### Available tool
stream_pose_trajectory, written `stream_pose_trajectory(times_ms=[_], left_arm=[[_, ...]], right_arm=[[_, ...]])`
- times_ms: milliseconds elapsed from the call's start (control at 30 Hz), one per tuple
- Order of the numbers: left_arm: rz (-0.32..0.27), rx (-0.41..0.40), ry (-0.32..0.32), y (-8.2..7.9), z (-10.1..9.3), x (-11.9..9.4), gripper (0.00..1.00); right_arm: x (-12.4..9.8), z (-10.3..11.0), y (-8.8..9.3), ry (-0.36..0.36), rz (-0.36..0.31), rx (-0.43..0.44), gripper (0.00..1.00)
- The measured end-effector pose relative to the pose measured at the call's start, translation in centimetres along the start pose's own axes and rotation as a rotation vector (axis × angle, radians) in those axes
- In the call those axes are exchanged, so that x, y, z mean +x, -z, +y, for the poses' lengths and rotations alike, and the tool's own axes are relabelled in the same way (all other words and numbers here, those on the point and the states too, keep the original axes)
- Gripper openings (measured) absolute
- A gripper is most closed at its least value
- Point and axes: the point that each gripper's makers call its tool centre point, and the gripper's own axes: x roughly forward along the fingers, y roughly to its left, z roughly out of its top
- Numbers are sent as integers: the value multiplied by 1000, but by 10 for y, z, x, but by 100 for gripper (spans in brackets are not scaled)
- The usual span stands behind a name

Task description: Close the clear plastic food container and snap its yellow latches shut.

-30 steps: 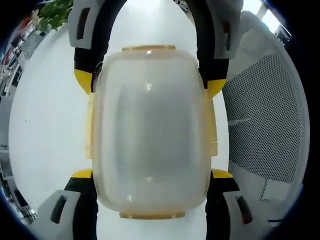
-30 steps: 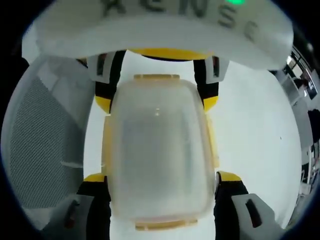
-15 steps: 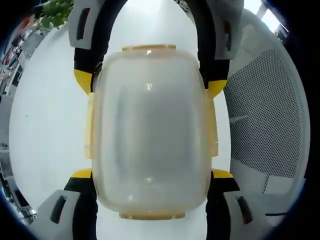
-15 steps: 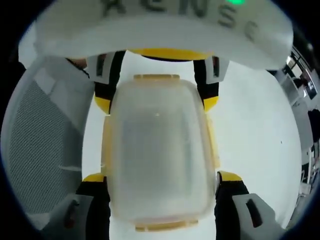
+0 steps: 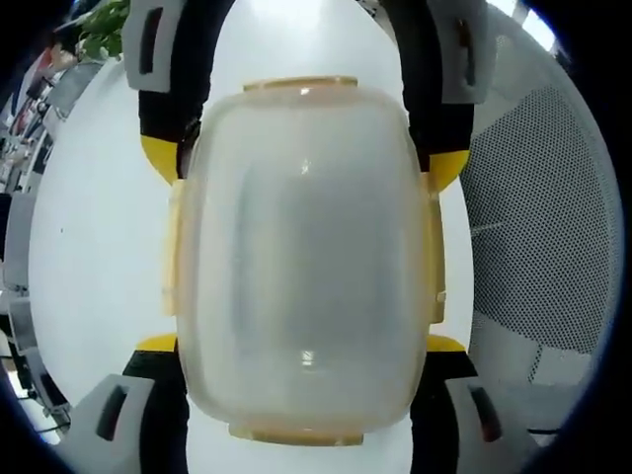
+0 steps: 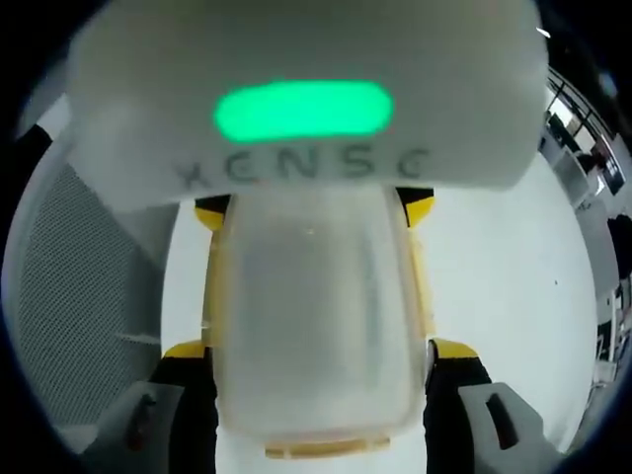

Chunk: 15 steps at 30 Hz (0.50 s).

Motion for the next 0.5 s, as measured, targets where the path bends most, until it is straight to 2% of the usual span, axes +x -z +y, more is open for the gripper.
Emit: stream_pose_trajectory(times_ms=[500], left_arm=[[-4, -16, -2, 1, 12, 3, 96]], right_arm=[[3, -14, 4, -5, -1, -10, 87]])
